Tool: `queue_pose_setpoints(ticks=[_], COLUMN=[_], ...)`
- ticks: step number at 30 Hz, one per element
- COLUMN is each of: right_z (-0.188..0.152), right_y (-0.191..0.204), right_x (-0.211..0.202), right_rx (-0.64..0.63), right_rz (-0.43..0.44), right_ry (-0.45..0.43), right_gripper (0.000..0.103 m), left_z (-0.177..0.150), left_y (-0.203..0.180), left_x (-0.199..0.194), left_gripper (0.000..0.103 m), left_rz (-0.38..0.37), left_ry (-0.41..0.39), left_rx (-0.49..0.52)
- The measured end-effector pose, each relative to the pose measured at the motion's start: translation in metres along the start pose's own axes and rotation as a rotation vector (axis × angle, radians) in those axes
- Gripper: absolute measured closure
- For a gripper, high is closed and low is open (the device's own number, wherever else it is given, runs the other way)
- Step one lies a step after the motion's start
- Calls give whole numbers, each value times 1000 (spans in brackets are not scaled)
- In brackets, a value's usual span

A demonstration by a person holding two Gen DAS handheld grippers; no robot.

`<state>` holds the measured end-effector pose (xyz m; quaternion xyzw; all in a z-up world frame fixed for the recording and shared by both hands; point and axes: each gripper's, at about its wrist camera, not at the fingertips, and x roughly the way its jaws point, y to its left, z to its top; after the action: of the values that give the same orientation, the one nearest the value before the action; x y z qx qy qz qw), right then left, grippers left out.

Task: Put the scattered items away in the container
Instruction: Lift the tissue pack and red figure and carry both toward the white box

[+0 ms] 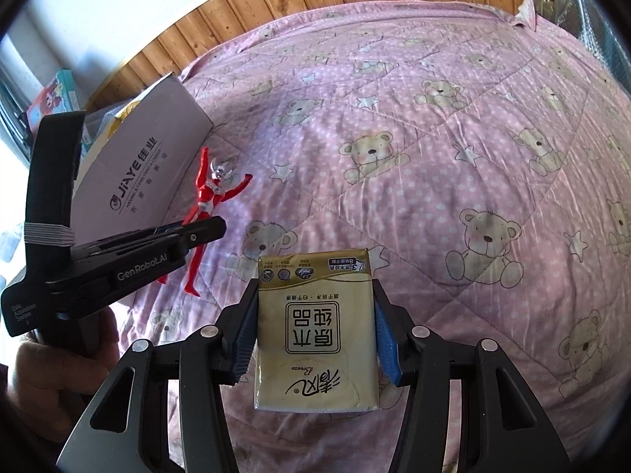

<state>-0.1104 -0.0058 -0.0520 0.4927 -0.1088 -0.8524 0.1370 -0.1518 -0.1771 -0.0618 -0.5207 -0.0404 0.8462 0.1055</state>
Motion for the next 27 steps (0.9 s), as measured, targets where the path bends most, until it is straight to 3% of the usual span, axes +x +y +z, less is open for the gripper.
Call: queue_pose_setpoints(ticks=[13,27], right_z=[2,15], right_y=[56,132], right_x=[-29,-58], right_rx=[-114,-260], right_rz=[15,47], right_ry=[-52,-119], right_gripper=[49,49], left_z=[-9,-19], left_y=[12,57], left_x=[-65,-139], left_gripper=[89,89], left_rz=[-68,-127], left_ry=[-100,-237], left_rx=[-21,-110])
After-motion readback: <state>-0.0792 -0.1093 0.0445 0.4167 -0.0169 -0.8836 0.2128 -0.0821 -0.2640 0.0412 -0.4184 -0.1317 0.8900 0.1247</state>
